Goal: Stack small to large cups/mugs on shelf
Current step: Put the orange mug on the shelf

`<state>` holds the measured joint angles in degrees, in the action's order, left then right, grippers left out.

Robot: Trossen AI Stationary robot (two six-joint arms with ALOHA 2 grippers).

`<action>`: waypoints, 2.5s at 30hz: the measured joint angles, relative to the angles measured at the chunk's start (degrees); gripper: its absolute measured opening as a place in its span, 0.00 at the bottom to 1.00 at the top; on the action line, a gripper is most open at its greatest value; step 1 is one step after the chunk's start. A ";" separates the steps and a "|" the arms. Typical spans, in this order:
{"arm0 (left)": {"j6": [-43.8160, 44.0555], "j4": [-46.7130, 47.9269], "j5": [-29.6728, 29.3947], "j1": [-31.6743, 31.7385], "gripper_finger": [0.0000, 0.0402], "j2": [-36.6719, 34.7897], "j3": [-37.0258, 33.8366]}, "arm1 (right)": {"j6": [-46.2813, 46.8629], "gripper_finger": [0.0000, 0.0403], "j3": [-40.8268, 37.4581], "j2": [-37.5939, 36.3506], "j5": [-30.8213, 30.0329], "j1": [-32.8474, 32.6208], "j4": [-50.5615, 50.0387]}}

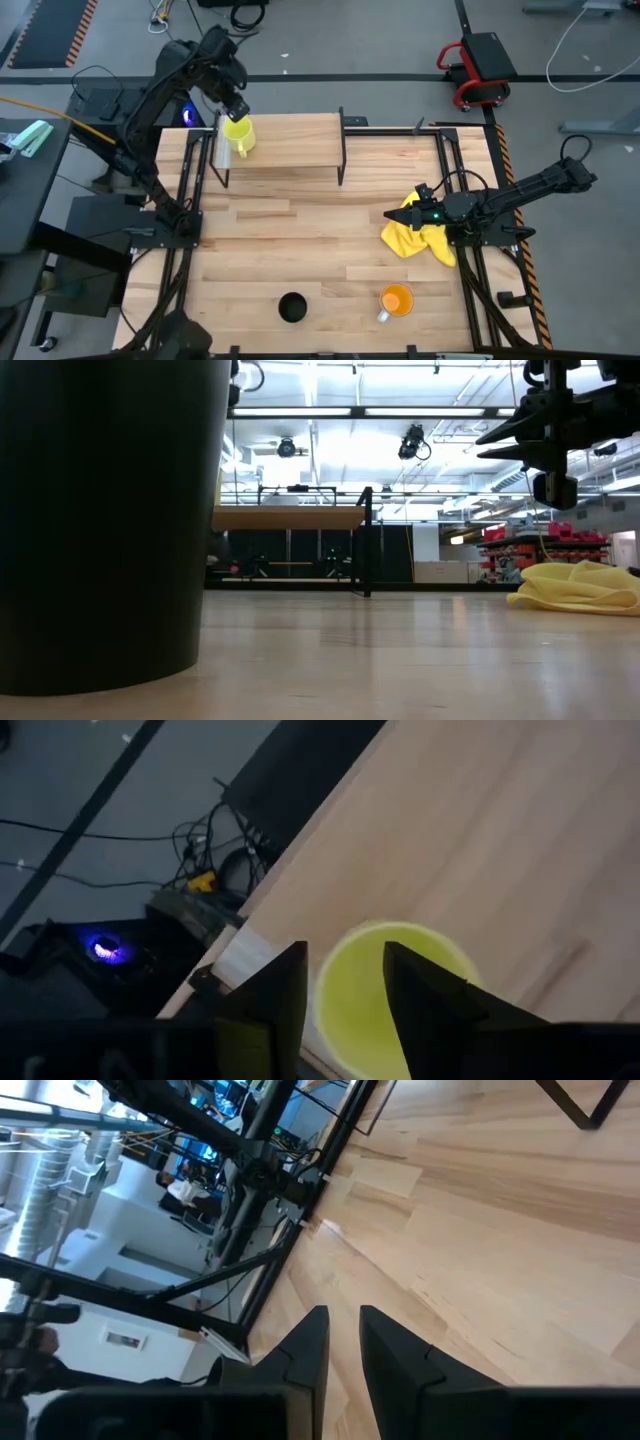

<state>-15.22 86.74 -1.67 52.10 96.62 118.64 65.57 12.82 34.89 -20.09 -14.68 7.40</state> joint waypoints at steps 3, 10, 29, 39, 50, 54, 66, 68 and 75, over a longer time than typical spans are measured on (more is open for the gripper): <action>3.33 2.18 0.00 -2.36 0.34 0.00 2.97 | -0.79 0.17 0.00 0.00 0.01 0.00 0.00; 14.13 3.28 0.02 -10.92 0.31 -1.94 5.75 | -2.76 0.17 0.00 0.00 0.58 -0.02 0.02; 37.22 3.28 -5.03 -43.87 0.27 -4.81 5.76 | 1.00 0.17 3.24 -0.13 12.71 0.13 14.08; 46.07 3.21 -14.22 -57.92 0.27 -4.81 5.73 | 0.16 0.11 30.68 2.50 11.76 -12.91 -34.43; 48.04 3.17 -19.09 -64.35 0.25 -4.79 5.71 | 23.82 0.02 40.21 20.47 -5.10 -40.42 -54.99; 47.73 3.17 -20.53 -64.62 0.25 -4.79 5.71 | 38.57 0.03 39.46 29.42 -11.58 -49.31 -54.74; 47.56 3.08 -23.39 -64.46 0.24 -4.79 5.71 | 65.41 0.02 39.41 48.48 -21.66 -55.01 -50.58; 47.60 3.08 -23.39 -64.65 0.24 -4.76 5.69 | 65.43 0.02 39.52 50.12 -21.64 -54.80 -50.18; 49.38 3.08 -23.37 -65.68 0.22 -4.76 5.69 | 66.02 0.02 39.60 53.96 -18.59 -55.25 -49.34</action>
<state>34.16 89.82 -25.04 -13.57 91.86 124.33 131.59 52.42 88.85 -38.68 -69.93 -41.94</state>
